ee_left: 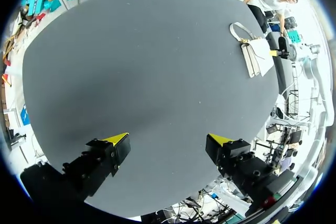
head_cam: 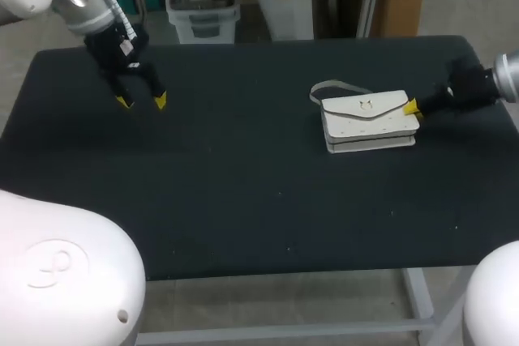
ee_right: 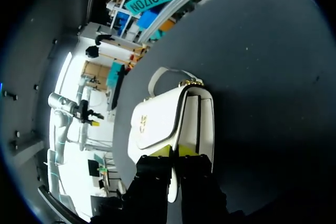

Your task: Pick up the bag, open it, inspect its contents, close it, and place it on the opposite side

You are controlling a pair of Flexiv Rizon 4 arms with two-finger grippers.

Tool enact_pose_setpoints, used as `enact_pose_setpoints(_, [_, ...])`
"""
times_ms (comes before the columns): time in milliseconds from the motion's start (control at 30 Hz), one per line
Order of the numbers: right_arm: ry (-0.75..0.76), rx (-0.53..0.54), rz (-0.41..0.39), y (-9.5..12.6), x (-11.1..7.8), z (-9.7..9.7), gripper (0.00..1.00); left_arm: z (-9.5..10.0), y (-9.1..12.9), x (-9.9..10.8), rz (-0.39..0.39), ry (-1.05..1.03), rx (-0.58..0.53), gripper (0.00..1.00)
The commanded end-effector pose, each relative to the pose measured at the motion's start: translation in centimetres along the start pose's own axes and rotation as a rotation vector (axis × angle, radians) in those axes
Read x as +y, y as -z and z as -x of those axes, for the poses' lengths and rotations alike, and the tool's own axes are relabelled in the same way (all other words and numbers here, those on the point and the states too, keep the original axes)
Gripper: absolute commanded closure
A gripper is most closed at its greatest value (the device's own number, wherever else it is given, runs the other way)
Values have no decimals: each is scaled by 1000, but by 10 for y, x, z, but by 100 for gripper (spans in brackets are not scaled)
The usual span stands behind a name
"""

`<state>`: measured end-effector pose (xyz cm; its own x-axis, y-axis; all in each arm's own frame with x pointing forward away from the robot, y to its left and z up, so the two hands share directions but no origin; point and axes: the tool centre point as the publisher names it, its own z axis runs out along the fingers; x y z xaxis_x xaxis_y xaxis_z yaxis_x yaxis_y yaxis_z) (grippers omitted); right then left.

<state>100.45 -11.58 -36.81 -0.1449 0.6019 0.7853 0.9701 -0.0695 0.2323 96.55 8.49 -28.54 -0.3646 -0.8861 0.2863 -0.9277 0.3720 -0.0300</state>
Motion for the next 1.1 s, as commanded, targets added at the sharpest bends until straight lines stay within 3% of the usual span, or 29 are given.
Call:
enact_pose_setpoints(33, [8,37,-53,19,24,25,100,4,8,-10,44,-5,-18,0])
enact_pose_setpoints(333, [0,-20,-47,56,74,60,100,17,14,-19,64,1,-38,0])
enact_pose_setpoints(600, [-6,-62,-33,84,103,83,100,20,16,-26,77,15,-48,0])
enact_pose_setpoints(1100, [-25,-149,29,126,133,124,100,20,15,-35,94,21,-74,0])
